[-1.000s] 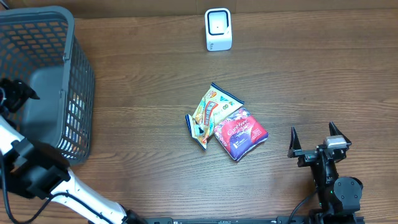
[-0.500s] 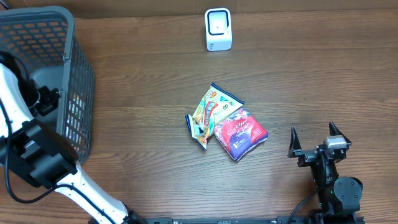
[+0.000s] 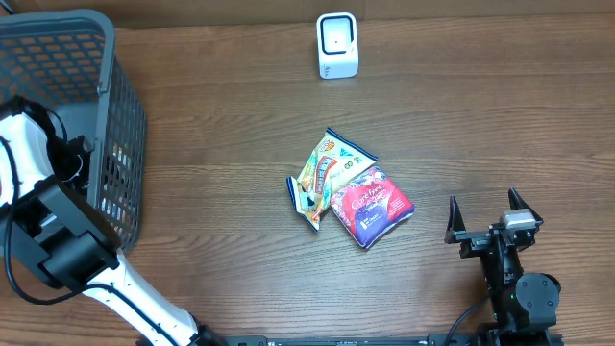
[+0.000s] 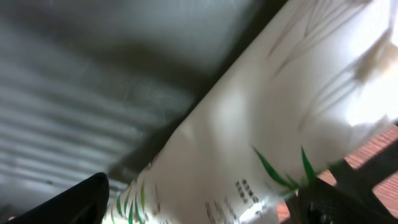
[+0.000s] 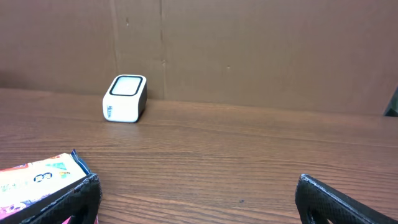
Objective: Scan the item barcode
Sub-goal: 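Reach the left gripper into the basket toward the white bottle, then lift the white floral bottle out of the basket with left gripper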
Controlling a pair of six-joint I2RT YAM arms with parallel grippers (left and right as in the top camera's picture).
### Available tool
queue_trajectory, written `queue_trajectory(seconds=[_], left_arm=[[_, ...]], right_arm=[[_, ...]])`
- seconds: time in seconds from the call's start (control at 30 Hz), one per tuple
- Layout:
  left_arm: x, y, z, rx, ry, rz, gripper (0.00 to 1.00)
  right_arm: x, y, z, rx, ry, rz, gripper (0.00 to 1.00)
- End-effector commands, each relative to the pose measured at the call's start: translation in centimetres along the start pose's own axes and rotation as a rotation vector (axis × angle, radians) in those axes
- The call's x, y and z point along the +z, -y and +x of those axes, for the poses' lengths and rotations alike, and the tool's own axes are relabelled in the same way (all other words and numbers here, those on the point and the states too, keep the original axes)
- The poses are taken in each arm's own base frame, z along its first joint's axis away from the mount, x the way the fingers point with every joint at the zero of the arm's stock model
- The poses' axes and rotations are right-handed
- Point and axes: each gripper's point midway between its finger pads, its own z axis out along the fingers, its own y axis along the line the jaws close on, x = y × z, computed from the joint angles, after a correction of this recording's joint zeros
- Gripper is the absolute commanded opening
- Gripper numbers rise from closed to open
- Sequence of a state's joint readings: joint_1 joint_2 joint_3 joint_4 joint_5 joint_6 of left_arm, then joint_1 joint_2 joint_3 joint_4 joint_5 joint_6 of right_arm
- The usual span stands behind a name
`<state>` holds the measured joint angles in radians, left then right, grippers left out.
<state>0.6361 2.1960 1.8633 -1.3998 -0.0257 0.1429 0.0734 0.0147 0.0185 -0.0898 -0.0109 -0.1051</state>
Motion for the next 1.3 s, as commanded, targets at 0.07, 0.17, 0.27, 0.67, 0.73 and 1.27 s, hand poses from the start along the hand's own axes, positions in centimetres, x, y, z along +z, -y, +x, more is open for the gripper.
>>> queue_trajectory(seconds=[0.07, 0.17, 0.27, 0.67, 0.73, 1.27], left_arm=[[0.8, 0.1, -1.0, 0.034, 0.033, 0.01, 0.79], [1.3, 0.0, -1.4, 0.034, 0.046, 0.008, 0.75], [2.0, 0.0, -1.3, 0.034, 0.045, 0.008, 0.66], [3.1, -0.9, -0.9, -0.009, 0.028, -0.041, 0.16], [1.9, -1.0, -1.5, -0.021, 0.052, -0.043, 0.08], [-23.2, 0.2, -5.2, -0.306, 0.648, 0.114, 0.04]], right_arm=[[0.0, 0.0, 0.1, -0.001, 0.008, 0.002, 1.0], [0.0, 0.0, 0.1, -0.001, 0.008, 0.002, 1.0], [0.0, 0.0, 0.1, -0.001, 0.008, 0.002, 1.0], [0.0, 0.0, 0.1, -0.001, 0.008, 0.002, 1.0], [0.0, 0.0, 0.1, -0.001, 0.008, 0.002, 1.0], [0.0, 0.0, 0.1, -0.001, 0.008, 0.002, 1.0]])
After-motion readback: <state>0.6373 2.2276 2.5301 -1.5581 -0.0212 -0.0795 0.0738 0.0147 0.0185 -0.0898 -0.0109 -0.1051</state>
